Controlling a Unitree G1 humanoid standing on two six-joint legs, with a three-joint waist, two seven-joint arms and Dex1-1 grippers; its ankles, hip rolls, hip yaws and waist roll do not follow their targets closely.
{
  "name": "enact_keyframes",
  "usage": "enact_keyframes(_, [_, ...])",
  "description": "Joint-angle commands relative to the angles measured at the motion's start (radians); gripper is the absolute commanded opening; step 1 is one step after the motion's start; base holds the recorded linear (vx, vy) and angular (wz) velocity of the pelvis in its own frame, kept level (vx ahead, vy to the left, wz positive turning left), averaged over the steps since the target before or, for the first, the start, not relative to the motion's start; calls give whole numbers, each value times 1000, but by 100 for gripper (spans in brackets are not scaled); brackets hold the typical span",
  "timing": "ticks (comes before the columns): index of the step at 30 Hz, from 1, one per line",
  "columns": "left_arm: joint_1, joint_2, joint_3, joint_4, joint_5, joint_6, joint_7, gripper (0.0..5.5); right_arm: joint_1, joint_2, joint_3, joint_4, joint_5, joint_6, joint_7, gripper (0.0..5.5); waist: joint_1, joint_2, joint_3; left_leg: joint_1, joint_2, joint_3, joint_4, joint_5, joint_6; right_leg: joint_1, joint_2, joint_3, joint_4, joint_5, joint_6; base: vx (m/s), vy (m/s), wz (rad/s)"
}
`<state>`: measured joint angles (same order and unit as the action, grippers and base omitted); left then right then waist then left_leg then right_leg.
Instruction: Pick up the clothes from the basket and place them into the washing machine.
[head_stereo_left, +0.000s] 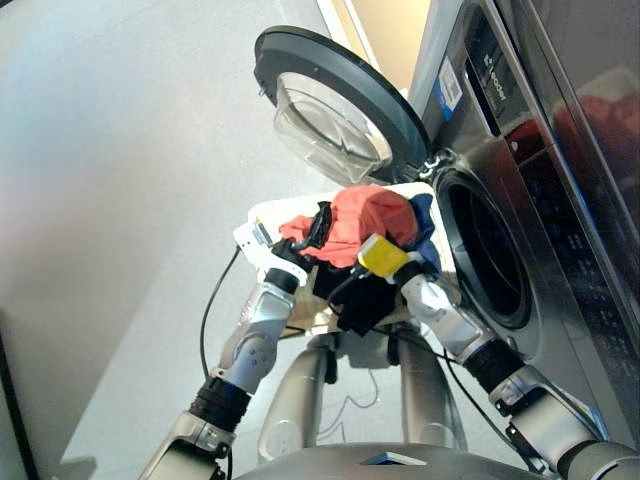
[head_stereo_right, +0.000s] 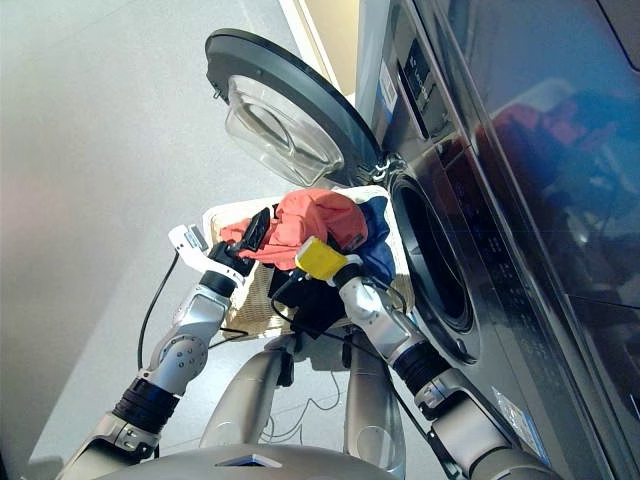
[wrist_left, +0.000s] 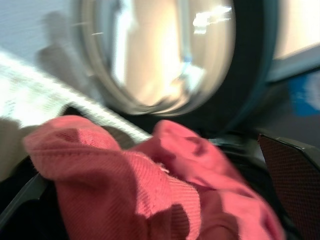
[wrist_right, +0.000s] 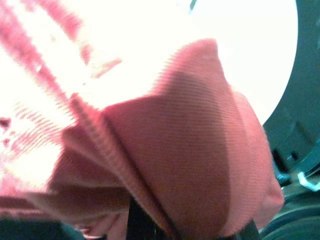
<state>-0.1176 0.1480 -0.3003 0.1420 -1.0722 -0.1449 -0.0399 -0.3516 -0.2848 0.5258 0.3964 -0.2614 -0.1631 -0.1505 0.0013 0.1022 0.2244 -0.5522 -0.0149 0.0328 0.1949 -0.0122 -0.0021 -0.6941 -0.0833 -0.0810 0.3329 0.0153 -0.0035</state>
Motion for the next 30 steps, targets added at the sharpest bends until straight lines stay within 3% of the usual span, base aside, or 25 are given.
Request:
enact_keyframes(1, [62,85,218,2,80,-181,93,550,33,-68,-229,60,194,14,-146,0,-2,-6,-23,-23,-20,-26,27,-17,11,74,-26,15,-92,9,86,0,0,0])
enact_keyframes(4, [77,57,247,66,64,-174,97,550,47,-77,-262,65,223,14,-156,0,1,4,-16,-26,-23,-22,19,-10,11,69,-29,15,-97,12,88,0,0,0])
enact_keyframes(8, [76,-5,272,98,-56,-175,88,550,50,-94,-298,76,203,28,-184,0,4,17,-13,-27,-28,-17,4,-3,9,65,-32,17,-104,16,89,0,0,0])
enact_keyframes(12, [78,15,232,40,-52,-138,38,550,45,-99,-315,94,187,38,-195,0,6,30,-12,-27,-31,-16,0,-1,12,64,-31,24,-111,19,90,0,0,0])
enact_keyframes(13, [72,22,222,24,-47,-135,25,427,41,-99,-314,97,183,38,-196,0,8,33,-12,-26,-32,-15,-1,-1,12,64,-32,25,-112,20,91,0,0,0])
enact_keyframes(14, [66,29,215,11,-43,-127,10,129,38,-98,-311,98,177,38,-195,0,8,35,-13,-24,-32,-14,-2,-1,12,65,-32,26,-113,20,91,0,0,0])
enact_keyframes(15, [53,37,201,0,-30,-126,2,0,33,-98,-306,97,171,37,-194,0,9,39,-14,-23,-33,-13,-3,-2,12,66,-32,29,-114,20,91,0,0,0])
enact_keyframes(18, [39,51,181,-32,-15,-119,-20,0,23,-96,-291,96,154,37,-185,0,9,47,-15,-19,-34,-9,-3,-4,12,66,-31,34,-115,22,91,0,0,0])
enact_keyframes(19, [37,56,173,-36,-11,-115,-30,147,20,-94,-285,95,151,35,-180,0,9,49,-15,-18,-34,-7,-1,-5,13,66,-30,36,-114,22,91,0,0,0])
enact_keyframes(20, [35,61,162,-42,-10,-106,-47,550,18,-92,-282,95,149,34,-174,0,8,51,-16,-19,-33,-5,1,-6,14,64,-30,37,-113,22,91,0,0,0])
enact_keyframes(22, [32,65,141,-40,-27,-77,-83,550,14,-87,-275,95,150,29,-163,0,8,52,-16,-21,-32,-2,6,-8,14,62,-30,38,-113,24,91,0,0,0])
enact_keyframes(24, [30,65,133,-29,-30,-71,-99,550,13,-79,-269,95,153,24,-159,0,6,53,-17,-24,-32,0,9,-9,15,58,-30,40,-110,24,91,0,0,0])
enact_keyframes(27, [32,57,149,-13,-30,-96,-75,550,14,-64,-272,100,189,13,-164,0,6,53,-17,-27,-32,-1,12,-9,15,56,-31,42,-109,26,91,0,0,0])
enact_keyframes(30, [41,49,169,15,-36,-121,-36,550,16,-25,-306,123,343,-17,-181,0,5,53,-14,-33,-32,2,12,-6,16,51,-32,43,-112,30,92,0,0,0])
